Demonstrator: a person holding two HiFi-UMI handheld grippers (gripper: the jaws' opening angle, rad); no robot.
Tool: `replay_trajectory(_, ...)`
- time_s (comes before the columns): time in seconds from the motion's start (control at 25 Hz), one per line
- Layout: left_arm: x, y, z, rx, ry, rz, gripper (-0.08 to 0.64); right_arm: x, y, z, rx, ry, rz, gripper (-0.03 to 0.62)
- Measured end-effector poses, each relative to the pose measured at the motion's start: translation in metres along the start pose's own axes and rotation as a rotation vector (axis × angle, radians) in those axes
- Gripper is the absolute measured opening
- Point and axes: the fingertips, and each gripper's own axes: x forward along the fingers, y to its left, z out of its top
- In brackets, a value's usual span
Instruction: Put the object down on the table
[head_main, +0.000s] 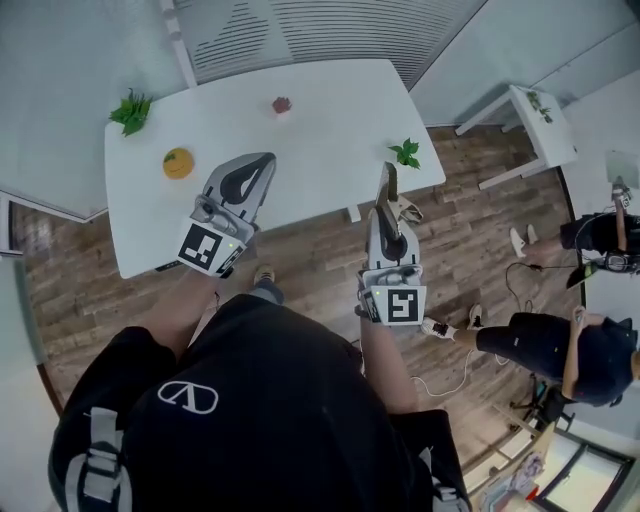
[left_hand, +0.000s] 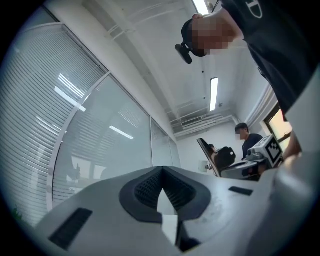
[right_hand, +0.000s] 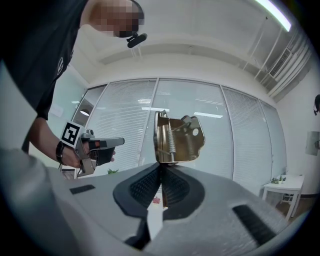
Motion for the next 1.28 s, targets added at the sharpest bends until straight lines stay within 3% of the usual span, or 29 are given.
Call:
replay_trajectory(0.32, 0.037, 0.053, -0.018, -0.008, -0.011, -0.006, 0.005, 0.070, -0.010, -0.009, 0.008, 0.002, 0.020, 0.008)
replay_trajectory(0.96, 0.075, 0.072, -0.029, 0.032, -0.001, 0.092, 0.005, 0.127, -0.050, -0.019, 0.022, -0.010, 0.113, 0.008)
replay_trajectory(1.12, 0.074, 0.071, -0.031, 0.022, 0.005, 0.105, 0.005, 0.142, -0.049, -0.047, 0.121, 0.056, 0.166, 0.008)
replay_trajectory(1.28, 0.068, 0.073, -0.035, 0.019, 0.023, 0.121, 0.005, 0.165, -0.043, -0.105, 0.355, 0.183, 0.225, 0.008)
